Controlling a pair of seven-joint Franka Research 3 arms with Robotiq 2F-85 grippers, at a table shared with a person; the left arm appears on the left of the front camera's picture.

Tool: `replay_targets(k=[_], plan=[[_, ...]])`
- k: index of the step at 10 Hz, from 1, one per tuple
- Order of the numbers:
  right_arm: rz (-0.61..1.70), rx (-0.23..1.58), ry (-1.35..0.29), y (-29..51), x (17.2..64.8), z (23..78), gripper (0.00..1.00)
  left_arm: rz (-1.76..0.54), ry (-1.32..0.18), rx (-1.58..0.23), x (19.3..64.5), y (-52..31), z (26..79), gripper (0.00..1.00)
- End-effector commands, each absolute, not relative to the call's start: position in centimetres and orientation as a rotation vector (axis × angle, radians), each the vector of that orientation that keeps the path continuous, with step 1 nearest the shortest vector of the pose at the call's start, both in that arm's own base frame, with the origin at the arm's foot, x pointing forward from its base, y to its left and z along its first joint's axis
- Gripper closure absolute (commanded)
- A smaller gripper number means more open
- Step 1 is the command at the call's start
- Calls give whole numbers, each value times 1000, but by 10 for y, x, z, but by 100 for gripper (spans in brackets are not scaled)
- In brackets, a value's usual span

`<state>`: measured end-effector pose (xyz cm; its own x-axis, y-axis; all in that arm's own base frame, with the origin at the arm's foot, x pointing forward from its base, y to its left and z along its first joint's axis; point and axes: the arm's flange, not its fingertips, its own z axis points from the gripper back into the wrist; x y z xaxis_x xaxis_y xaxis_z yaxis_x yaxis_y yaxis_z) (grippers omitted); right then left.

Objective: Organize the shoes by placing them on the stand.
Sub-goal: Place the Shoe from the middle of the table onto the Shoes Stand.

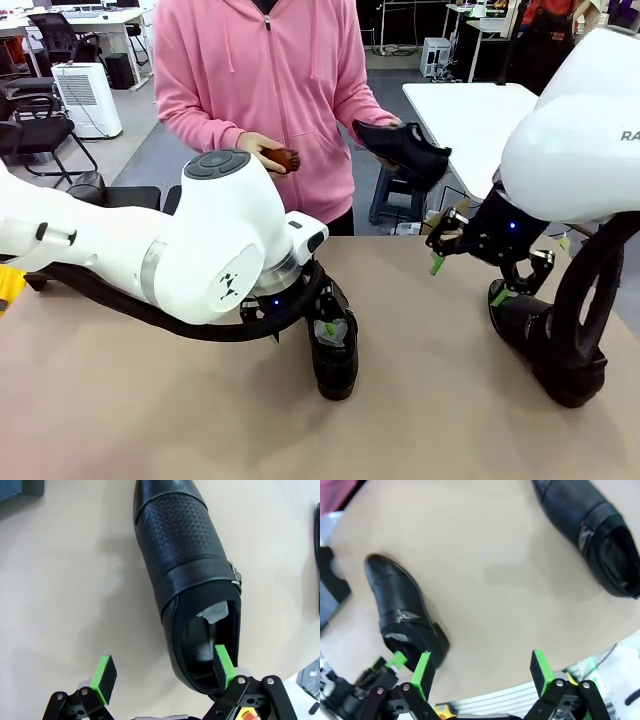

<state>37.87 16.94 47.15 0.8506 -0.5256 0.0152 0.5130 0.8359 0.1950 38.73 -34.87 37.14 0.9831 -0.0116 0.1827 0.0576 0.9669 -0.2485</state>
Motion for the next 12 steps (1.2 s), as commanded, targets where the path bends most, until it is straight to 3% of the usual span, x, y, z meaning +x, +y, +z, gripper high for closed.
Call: replay_targets(k=[1,4,6,11,12], plan=[[-475,96,-40,171,353,473,0,-15,-176,-235,394,-350,373,0],[-427,8,16,177,325,461,0,6,-139,-210,402,-359,368,0],[-462,31,28,179,331,461,0,14,-119,-173,410,-365,361,0],[-462,31,28,179,331,461,0,33,-92,-104,424,-385,344,44],[-462,31,28,179,331,461,0,27,-82,-104,425,-387,342,64]])
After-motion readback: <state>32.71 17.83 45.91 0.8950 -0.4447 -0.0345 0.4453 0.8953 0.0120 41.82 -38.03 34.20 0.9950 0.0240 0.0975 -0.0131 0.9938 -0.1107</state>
